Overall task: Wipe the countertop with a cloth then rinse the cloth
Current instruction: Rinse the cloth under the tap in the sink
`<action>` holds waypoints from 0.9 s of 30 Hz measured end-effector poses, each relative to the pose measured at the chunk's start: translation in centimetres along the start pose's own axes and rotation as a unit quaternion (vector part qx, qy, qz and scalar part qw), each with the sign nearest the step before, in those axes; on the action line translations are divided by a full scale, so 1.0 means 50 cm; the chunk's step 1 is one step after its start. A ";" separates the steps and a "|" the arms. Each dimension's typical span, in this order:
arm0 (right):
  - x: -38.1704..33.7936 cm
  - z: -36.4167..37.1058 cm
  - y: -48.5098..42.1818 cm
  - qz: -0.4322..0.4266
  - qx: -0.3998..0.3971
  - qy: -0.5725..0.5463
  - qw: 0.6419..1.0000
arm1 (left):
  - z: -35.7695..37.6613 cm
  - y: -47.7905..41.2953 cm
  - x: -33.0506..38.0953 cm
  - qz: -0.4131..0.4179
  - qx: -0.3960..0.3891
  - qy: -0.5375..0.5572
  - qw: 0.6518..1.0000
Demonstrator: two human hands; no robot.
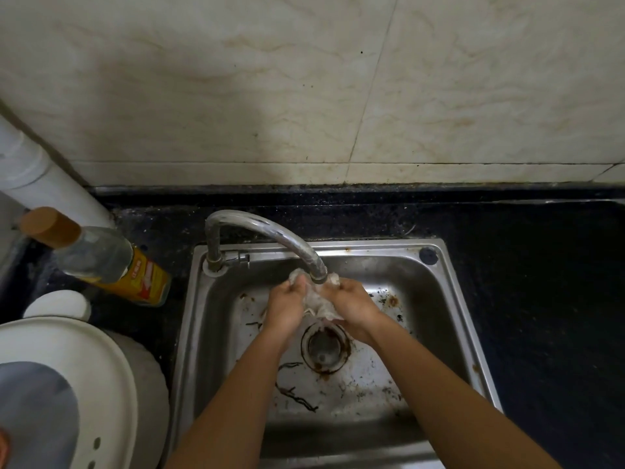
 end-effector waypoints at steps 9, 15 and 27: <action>-0.013 0.017 0.000 -0.043 0.024 0.038 0.998 | -0.014 -0.009 -0.004 -0.035 0.024 0.050 0.998; -0.023 0.009 -0.021 -0.026 0.132 0.164 0.977 | -0.017 -0.005 -0.026 0.027 -0.039 0.027 0.999; 0.005 0.018 -0.026 -0.063 0.017 0.030 0.997 | -0.010 -0.022 -0.031 0.026 0.025 -0.026 0.999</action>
Point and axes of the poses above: each hand's wrist, its own y-axis away from the middle knuckle, its own z-axis out of the palm, x = y × z, the point moved 6 cm from there along -y, towards the middle knuckle, and after that the axes turned 4 degrees about x, right-handed, at the moved point
